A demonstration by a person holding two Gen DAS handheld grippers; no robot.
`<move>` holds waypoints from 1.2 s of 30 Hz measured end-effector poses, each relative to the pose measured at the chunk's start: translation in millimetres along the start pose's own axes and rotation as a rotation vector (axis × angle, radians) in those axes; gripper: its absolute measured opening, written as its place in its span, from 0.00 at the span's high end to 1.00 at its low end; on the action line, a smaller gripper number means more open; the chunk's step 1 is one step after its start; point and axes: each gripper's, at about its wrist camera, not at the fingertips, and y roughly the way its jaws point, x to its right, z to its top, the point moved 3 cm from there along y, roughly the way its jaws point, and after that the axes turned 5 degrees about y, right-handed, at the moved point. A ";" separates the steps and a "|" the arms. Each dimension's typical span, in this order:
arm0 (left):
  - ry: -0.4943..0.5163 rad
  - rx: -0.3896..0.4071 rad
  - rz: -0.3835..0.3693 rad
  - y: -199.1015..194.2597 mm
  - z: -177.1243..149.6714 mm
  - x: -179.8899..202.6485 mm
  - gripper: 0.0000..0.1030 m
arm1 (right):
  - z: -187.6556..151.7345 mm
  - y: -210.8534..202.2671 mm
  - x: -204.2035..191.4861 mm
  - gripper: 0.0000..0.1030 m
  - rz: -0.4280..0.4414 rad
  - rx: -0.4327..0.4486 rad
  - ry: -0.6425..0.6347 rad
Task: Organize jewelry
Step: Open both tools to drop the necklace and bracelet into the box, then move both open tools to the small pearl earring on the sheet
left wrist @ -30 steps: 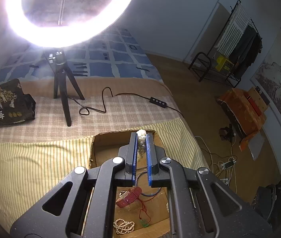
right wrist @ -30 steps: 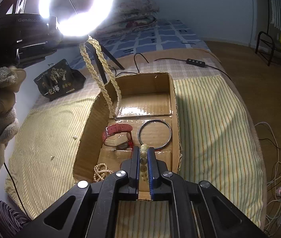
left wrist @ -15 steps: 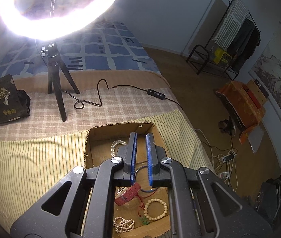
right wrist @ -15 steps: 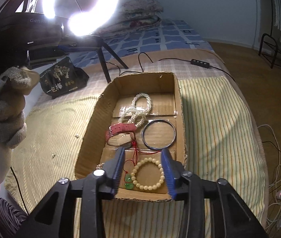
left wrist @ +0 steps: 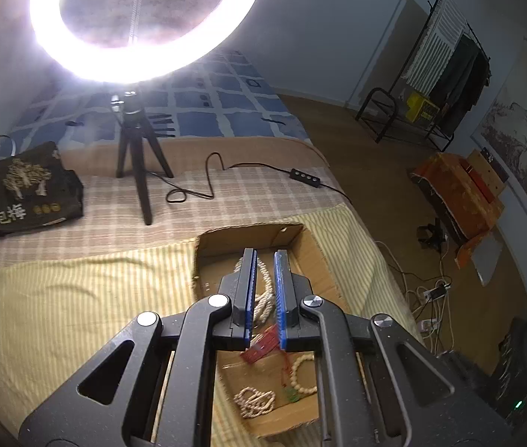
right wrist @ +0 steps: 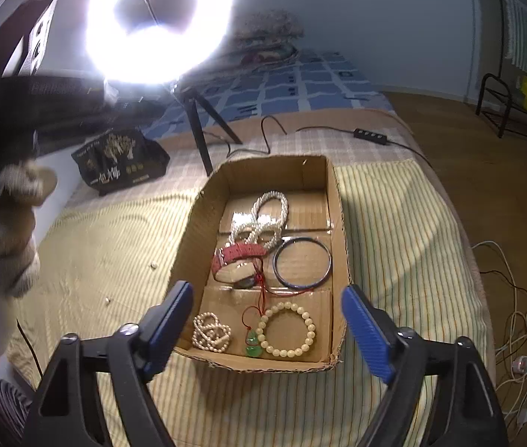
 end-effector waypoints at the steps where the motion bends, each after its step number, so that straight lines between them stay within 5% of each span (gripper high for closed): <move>1: 0.002 0.003 0.004 -4.4 -1.4 -2.6 0.93 | 1.4 -3.0 -1.4 0.12 -0.003 0.006 0.006; 7: 0.005 0.014 0.031 -33.9 -13.5 -24.9 0.92 | 7.4 -21.2 -11.4 0.03 -0.040 0.050 0.039; 11: 0.019 0.026 0.050 -56.6 -28.7 -46.4 0.72 | 7.6 -29.6 -20.4 0.00 -0.025 0.090 0.051; 24: -0.053 -0.041 0.098 -89.9 -106.3 -127.3 0.72 | 6.8 -13.4 -69.5 0.00 0.098 0.069 0.048; 36: -0.139 -0.144 0.038 -71.0 -157.3 -160.1 0.72 | 5.1 42.8 -115.9 0.28 0.208 -0.075 0.073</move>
